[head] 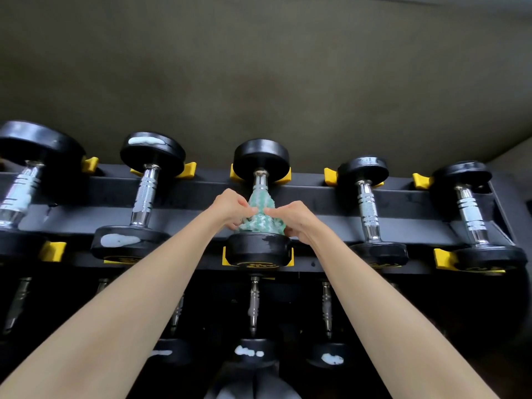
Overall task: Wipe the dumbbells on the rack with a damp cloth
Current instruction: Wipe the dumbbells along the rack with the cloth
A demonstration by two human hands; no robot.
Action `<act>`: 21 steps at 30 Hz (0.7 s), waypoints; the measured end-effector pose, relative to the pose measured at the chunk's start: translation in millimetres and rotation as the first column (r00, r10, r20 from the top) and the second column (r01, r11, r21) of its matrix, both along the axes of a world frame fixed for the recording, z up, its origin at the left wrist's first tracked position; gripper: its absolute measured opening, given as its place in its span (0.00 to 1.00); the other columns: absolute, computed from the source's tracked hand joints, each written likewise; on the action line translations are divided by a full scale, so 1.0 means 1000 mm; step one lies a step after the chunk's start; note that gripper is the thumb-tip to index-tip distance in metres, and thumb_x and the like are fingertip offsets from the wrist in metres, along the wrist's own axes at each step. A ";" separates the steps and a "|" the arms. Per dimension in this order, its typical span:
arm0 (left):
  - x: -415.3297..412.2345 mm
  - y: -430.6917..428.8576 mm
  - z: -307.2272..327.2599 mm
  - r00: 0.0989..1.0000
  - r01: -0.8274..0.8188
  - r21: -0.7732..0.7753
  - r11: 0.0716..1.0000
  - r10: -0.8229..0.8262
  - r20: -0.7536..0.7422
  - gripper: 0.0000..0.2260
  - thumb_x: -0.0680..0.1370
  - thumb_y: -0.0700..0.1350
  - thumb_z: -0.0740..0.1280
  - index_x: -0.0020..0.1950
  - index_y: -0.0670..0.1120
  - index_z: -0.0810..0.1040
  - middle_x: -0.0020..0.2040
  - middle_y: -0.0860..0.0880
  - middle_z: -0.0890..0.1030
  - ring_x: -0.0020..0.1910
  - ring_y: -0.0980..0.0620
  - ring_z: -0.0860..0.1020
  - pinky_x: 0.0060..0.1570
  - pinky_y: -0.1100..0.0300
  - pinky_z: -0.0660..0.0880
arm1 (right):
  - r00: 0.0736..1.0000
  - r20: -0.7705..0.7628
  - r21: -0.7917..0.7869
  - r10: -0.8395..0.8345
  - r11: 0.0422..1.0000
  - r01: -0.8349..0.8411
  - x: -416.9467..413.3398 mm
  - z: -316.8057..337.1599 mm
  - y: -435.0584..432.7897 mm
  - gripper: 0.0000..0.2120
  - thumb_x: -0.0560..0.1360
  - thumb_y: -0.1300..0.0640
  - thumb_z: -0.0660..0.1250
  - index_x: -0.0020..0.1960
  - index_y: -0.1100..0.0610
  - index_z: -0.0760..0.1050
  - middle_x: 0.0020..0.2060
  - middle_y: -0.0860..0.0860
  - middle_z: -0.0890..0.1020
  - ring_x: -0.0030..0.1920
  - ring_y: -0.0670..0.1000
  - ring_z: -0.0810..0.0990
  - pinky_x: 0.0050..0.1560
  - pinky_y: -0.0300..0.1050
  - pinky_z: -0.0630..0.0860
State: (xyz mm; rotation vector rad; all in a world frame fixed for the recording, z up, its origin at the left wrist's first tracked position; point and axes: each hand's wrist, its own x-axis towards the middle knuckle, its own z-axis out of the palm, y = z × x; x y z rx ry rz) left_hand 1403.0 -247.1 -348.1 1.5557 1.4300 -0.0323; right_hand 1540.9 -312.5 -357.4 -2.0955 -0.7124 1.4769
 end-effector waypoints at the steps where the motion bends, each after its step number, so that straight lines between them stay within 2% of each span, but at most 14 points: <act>1: -0.001 -0.002 0.002 0.999 0.031 -0.008 0.999 -0.032 -0.031 0.09 0.77 0.48 0.67 0.44 0.43 0.79 0.34 0.49 0.74 0.33 0.54 0.73 0.43 0.59 0.77 | 0.999 0.020 -0.006 0.026 1.000 -0.026 0.000 0.003 -0.002 0.26 0.73 0.49 0.71 0.63 0.64 0.72 0.59 0.55 0.77 0.59 0.55 0.75 0.49 0.46 0.73; 3: -0.002 -0.005 0.006 0.992 0.097 -0.024 0.995 -0.098 -0.085 0.08 0.76 0.47 0.68 0.43 0.43 0.79 0.31 0.49 0.71 0.33 0.53 0.72 0.42 0.60 0.77 | 0.995 0.055 -0.016 0.085 0.996 -0.085 -0.001 0.006 -0.005 0.23 0.73 0.51 0.70 0.62 0.64 0.72 0.58 0.55 0.77 0.56 0.54 0.75 0.47 0.45 0.71; 5: -0.002 -0.007 0.008 0.981 0.142 -0.039 0.989 -0.146 -0.124 0.07 0.75 0.43 0.69 0.43 0.40 0.80 0.31 0.48 0.71 0.34 0.51 0.72 0.42 0.59 0.77 | 0.985 0.098 -0.034 0.141 0.990 -0.138 -0.004 0.009 -0.007 0.18 0.73 0.56 0.70 0.59 0.65 0.74 0.52 0.56 0.77 0.50 0.54 0.75 0.44 0.44 0.72; 9: -0.001 -0.010 0.010 0.967 0.170 -0.023 0.985 -0.171 -0.186 0.04 0.72 0.38 0.68 0.40 0.37 0.77 0.31 0.46 0.70 0.29 0.51 0.69 0.36 0.59 0.72 | 0.958 0.165 -0.056 0.234 0.972 -0.227 -0.006 0.018 -0.009 0.07 0.72 0.63 0.67 0.47 0.64 0.72 0.39 0.55 0.73 0.40 0.52 0.72 0.35 0.40 0.70; 11: -0.001 -0.012 0.013 0.963 0.194 -0.024 0.981 -0.195 -0.187 0.07 0.72 0.38 0.68 0.35 0.39 0.74 0.30 0.46 0.69 0.28 0.51 0.68 0.36 0.59 0.71 | 0.938 0.185 -0.061 0.293 0.956 -0.287 -0.006 0.025 -0.009 0.04 0.71 0.64 0.66 0.42 0.62 0.71 0.34 0.54 0.71 0.36 0.51 0.72 0.36 0.40 0.72; 12: -0.002 -0.011 0.015 0.959 0.212 -0.023 0.977 -0.212 -0.190 0.07 0.71 0.38 0.68 0.34 0.40 0.73 0.30 0.47 0.69 0.29 0.51 0.68 0.36 0.59 0.71 | 0.929 0.191 -0.062 0.318 0.948 -0.312 -0.004 0.027 -0.008 0.04 0.71 0.64 0.66 0.40 0.62 0.71 0.35 0.54 0.72 0.37 0.51 0.72 0.38 0.42 0.74; 14: -0.002 -0.008 0.019 0.945 0.264 -0.020 0.964 -0.262 -0.196 0.04 0.71 0.39 0.68 0.39 0.39 0.76 0.33 0.46 0.73 0.33 0.51 0.72 0.38 0.60 0.73 | 0.914 0.189 -0.070 0.358 0.934 -0.351 -0.002 0.032 -0.006 0.03 0.70 0.64 0.66 0.42 0.63 0.73 0.39 0.55 0.74 0.41 0.52 0.74 0.45 0.44 0.76; 16: -0.002 -0.005 0.027 0.931 0.320 -0.039 0.947 -0.322 -0.173 0.04 0.72 0.40 0.68 0.43 0.40 0.79 0.37 0.46 0.75 0.37 0.51 0.73 0.39 0.60 0.73 | 0.910 0.163 -0.063 0.381 0.925 -0.375 0.002 0.036 -0.006 0.05 0.71 0.64 0.66 0.46 0.64 0.75 0.40 0.55 0.73 0.42 0.51 0.73 0.46 0.43 0.75; 17: -0.002 -0.005 0.032 0.925 0.344 -0.063 0.937 -0.350 -0.147 0.03 0.73 0.40 0.66 0.40 0.42 0.78 0.36 0.47 0.73 0.37 0.51 0.71 0.39 0.61 0.71 | 0.913 0.130 -0.056 0.387 0.922 -0.383 0.004 0.038 -0.006 0.06 0.71 0.64 0.65 0.47 0.64 0.76 0.41 0.55 0.72 0.42 0.50 0.71 0.46 0.43 0.73; 19: -0.003 -0.006 0.039 0.919 0.374 -0.125 0.919 -0.385 -0.081 0.12 0.74 0.38 0.64 0.31 0.46 0.70 0.32 0.49 0.66 0.35 0.52 0.63 0.36 0.63 0.64 | 0.914 0.059 -0.042 0.401 0.916 -0.399 0.006 0.042 -0.008 0.02 0.71 0.63 0.63 0.42 0.60 0.74 0.40 0.51 0.73 0.43 0.49 0.71 0.49 0.42 0.72; 21: -0.004 -0.007 0.045 0.922 0.382 -0.203 0.902 -0.387 0.016 0.14 0.76 0.38 0.63 0.31 0.46 0.67 0.33 0.50 0.64 0.35 0.52 0.63 0.36 0.64 0.64 | 0.925 -0.020 -0.017 0.379 0.925 -0.380 0.011 0.045 -0.011 0.05 0.72 0.63 0.61 0.38 0.57 0.72 0.41 0.50 0.73 0.43 0.48 0.71 0.50 0.42 0.72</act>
